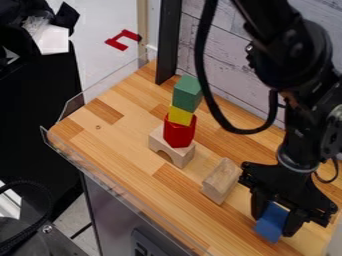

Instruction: It took the blue cube from the tower and put it and the right edge of the table

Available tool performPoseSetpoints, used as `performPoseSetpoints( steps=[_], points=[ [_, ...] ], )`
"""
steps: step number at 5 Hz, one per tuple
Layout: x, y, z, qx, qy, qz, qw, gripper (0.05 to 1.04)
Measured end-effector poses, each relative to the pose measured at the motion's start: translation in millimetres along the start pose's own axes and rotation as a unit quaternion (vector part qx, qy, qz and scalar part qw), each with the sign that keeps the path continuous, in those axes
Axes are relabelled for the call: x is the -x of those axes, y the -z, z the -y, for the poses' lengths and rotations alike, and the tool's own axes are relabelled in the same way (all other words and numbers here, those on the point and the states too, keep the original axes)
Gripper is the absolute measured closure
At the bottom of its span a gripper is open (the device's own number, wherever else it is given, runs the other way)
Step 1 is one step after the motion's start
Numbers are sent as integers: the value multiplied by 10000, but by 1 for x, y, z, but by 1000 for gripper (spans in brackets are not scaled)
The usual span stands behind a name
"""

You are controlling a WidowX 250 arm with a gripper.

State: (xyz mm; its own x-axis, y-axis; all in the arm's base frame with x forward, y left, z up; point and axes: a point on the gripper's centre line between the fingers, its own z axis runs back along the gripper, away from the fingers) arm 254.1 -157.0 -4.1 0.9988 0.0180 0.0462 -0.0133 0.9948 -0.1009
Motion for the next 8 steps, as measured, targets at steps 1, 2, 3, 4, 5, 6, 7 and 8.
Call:
performPoseSetpoints(
  steps=[1, 2, 3, 4, 5, 6, 7, 8],
  points=[
    [-1, 5, -6, 31, -149, 120, 9998, 503],
    [1, 6, -12, 3, -243, 80, 9997, 202],
    [-1, -5, -17, -45, -435, 194, 9989, 72],
    [-8, -32, -16, -19, -507, 542, 9972, 79],
    [-18, -74, -14, 29, -469, 972, 9942, 85],
    [-21, -109, -17, -83, -468, 1273, 9907, 85],
    [-18, -116, -22, -157, -421, 1229, 9914, 85],
    [-31, -130, -31, -226, -337, 1278, 9910, 85]
  ],
)
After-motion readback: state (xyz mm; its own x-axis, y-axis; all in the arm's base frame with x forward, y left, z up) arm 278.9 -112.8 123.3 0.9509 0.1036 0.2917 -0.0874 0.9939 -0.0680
